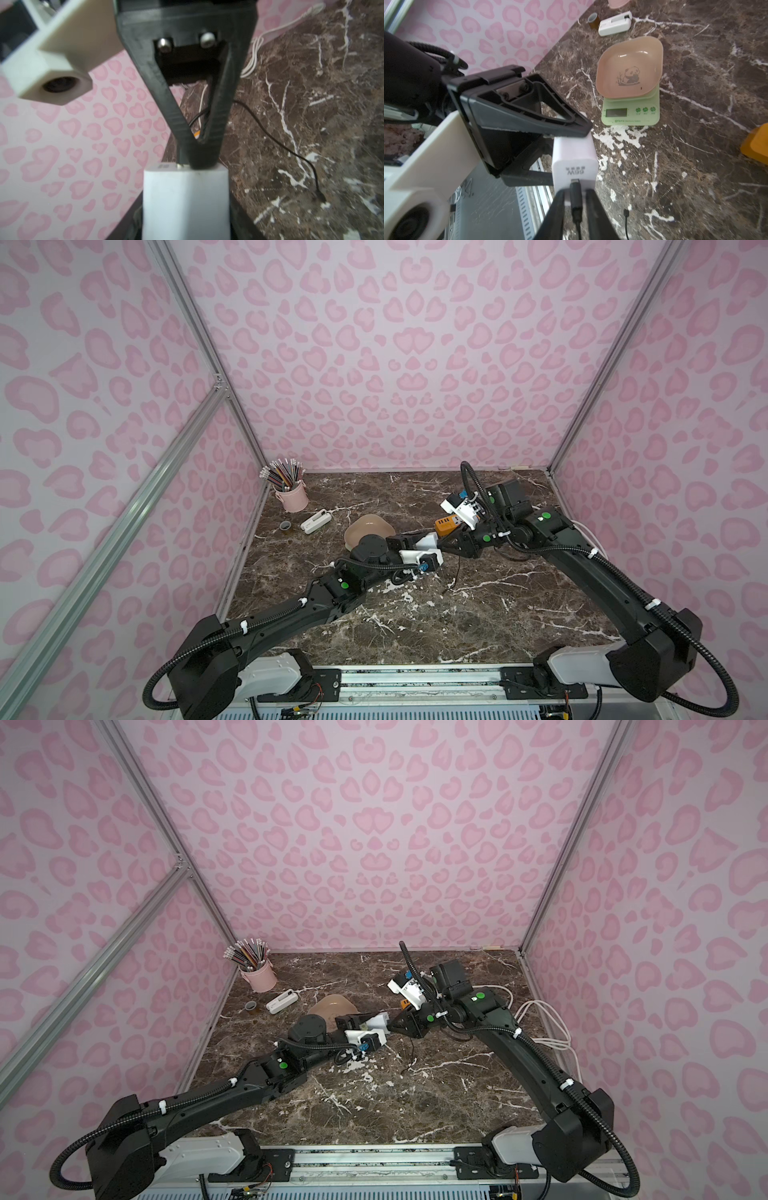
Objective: Charge the electronic scale
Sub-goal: Insert the charging cable into the plug, then insert the plug into the socket.
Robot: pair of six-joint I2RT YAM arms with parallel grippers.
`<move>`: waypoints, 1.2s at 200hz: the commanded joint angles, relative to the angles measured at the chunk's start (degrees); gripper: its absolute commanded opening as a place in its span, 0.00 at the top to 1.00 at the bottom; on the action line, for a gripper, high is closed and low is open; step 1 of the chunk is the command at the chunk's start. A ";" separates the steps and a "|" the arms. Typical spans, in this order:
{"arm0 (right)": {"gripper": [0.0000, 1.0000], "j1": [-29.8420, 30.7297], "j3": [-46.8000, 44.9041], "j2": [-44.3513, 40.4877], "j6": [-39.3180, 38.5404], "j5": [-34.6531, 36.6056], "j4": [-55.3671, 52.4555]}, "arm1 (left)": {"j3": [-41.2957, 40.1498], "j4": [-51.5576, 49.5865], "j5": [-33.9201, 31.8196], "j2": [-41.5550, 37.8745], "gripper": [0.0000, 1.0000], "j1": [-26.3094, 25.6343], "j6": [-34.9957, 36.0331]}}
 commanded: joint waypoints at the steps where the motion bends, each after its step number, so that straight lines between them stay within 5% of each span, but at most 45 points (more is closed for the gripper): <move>1: 0.55 -1.11 -1.58 -2.33 0.22 -1.43 6.71 | -0.22 10.80 3.25 -0.48 0.72 -0.22 -1.83; 38: 0.35 -1.94 -9.02 -8.75 2.31 -1.15 18.36 | -0.84 11.91 3.44 -0.94 0.71 -0.27 -3.23; 111: 0.33 -1.95 -15.79 -11.10 7.25 -5.10 32.37 | 0.48 11.88 3.97 0.56 0.71 -0.24 -4.45; 181: 0.48 -1.85 -15.44 -9.10 8.47 -4.57 33.62 | 2.29 11.95 2.47 1.62 0.71 -0.25 -7.34; 215: 0.64 -1.83 -15.05 -8.42 7.55 -5.06 33.37 | 2.16 14.59 2.13 1.78 0.70 -0.24 -8.93; 240: 0.73 -2.11 -14.75 -8.28 6.81 -4.94 33.68 | 3.32 13.06 1.64 2.77 0.58 -0.24 -9.28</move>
